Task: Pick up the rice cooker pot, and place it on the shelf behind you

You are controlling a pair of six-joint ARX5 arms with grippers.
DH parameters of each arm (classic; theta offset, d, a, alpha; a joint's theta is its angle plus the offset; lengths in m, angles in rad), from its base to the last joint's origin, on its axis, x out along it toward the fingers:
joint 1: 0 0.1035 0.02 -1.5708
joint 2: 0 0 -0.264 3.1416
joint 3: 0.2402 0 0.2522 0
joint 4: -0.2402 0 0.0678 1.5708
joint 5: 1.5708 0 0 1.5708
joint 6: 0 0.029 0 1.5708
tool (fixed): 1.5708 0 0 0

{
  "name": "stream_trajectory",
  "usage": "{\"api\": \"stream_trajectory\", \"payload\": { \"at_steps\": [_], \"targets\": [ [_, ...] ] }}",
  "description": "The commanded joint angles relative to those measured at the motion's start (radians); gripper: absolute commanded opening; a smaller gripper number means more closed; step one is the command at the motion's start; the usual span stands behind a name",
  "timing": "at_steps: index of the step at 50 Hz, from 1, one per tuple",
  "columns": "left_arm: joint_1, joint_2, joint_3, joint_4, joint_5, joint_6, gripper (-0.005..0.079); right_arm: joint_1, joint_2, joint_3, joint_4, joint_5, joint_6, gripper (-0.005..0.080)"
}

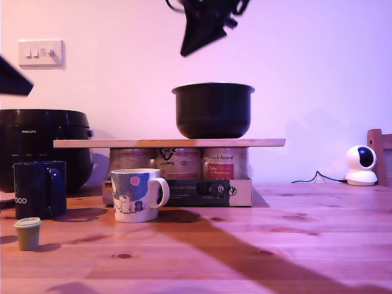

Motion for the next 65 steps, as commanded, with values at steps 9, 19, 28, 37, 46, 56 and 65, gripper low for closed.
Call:
{"api": "stream_trajectory", "payload": {
  "at_steps": [9, 19, 28, 37, 46, 56, 65],
  "targets": [
    [-0.003, -0.011, -0.007, 0.036, -0.029, 0.001, -0.0019, 0.005, -0.069, 0.011, 0.035, 0.079, 0.059, -0.0011],
    [-0.003, -0.011, -0.007, 0.039, -0.040, 0.005, -0.0019, 0.003, -0.121, 0.011, 0.006, 0.140, 0.066, -0.0011],
    [-0.003, -0.010, -0.007, 0.019, -0.040, 0.005, -0.0019, -0.002, -0.179, 0.011, -0.004, 0.177, 0.072, -0.0011],
    [-0.003, -0.010, -0.007, -0.026, -0.040, 0.005, -0.0019, -0.002, -0.255, 0.011, 0.013, 0.242, 0.074, -0.0011],
    [-0.003, -0.010, -0.007, -0.066, -0.040, 0.005, -0.0019, -0.002, -0.332, 0.011, 0.035, 0.290, 0.095, -0.0011],
    [-0.003, -0.010, -0.007, -0.098, -0.040, 0.005, -0.0019, -0.002, -0.376, 0.011, 0.063, 0.344, 0.100, -0.0011],
    [-0.003, -0.009, -0.007, -0.123, -0.040, 0.005, -0.0019, -0.009, -0.388, -0.032, 0.133, 0.328, 0.114, -0.0011]
  ]
}}
